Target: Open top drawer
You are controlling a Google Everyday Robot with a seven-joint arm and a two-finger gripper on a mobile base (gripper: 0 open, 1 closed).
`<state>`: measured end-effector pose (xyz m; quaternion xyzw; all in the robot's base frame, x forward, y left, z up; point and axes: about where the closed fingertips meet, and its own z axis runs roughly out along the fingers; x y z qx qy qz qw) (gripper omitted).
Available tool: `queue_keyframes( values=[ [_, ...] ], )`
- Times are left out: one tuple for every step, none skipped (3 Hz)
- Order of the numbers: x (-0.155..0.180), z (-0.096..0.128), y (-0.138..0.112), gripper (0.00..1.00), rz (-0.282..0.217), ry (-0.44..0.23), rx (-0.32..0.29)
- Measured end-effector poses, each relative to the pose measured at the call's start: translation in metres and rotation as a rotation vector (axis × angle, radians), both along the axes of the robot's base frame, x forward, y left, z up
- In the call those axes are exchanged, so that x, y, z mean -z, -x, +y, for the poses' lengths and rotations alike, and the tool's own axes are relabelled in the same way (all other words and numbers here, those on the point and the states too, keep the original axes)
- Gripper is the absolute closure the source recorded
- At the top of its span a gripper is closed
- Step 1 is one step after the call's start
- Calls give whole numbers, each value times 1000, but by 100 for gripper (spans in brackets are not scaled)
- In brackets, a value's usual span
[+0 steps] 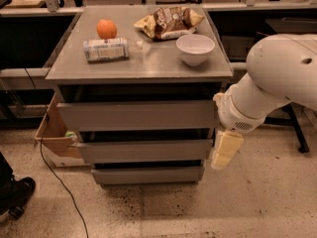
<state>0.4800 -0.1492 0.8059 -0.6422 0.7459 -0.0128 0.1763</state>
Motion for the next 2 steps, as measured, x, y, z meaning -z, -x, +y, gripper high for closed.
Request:
queue_keyframes(
  values=[
    [0, 0, 0, 0, 0, 0, 0],
    [4, 5, -7, 0, -10, -13, -1]
  ],
)
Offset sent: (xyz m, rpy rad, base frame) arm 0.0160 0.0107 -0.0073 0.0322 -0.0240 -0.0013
